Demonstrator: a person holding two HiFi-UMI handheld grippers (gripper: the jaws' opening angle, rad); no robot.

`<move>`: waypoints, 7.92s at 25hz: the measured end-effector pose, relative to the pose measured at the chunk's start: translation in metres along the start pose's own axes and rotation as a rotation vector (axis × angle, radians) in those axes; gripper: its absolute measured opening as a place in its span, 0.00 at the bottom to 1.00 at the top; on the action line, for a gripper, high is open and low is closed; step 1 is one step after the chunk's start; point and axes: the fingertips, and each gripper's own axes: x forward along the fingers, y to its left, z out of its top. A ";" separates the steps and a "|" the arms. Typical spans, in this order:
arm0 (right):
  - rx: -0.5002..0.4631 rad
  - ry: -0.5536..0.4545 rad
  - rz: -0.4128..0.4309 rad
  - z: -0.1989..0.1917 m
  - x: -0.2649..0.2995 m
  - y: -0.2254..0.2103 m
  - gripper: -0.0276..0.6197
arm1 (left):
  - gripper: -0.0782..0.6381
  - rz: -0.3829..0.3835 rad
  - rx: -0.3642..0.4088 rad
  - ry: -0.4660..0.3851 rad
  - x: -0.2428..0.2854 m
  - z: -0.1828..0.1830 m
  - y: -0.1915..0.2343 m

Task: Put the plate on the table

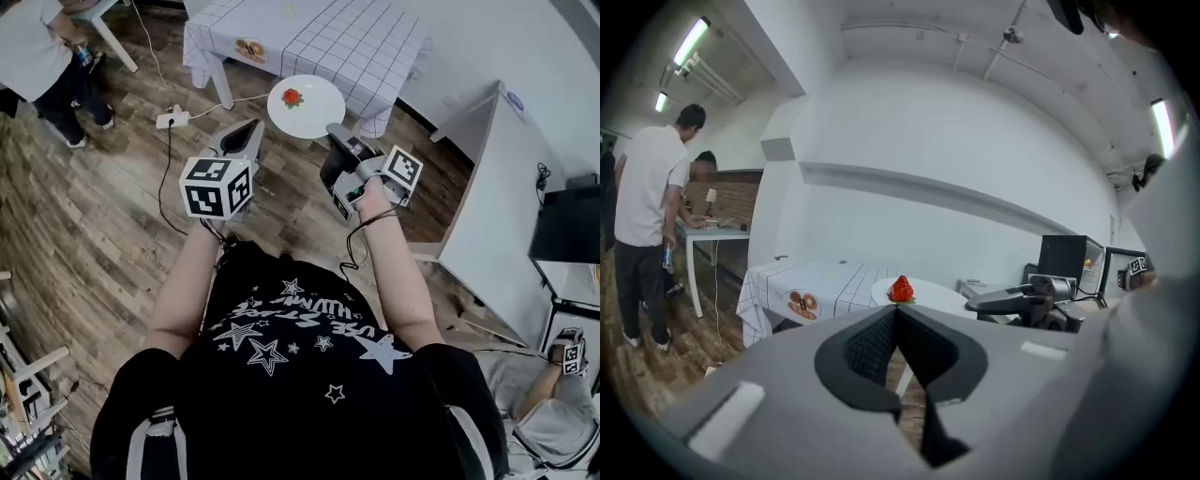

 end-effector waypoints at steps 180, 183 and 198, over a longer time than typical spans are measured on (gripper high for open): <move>-0.037 -0.017 -0.013 0.269 0.472 -0.024 0.07 | 0.12 0.174 0.213 -0.022 0.313 0.216 0.295; -0.050 -0.012 -0.028 0.268 0.472 -0.024 0.08 | 0.12 0.170 0.210 -0.024 0.313 0.216 0.294; -0.156 0.008 -0.205 0.259 0.459 -0.032 0.20 | 0.12 0.153 0.198 -0.038 0.299 0.217 0.290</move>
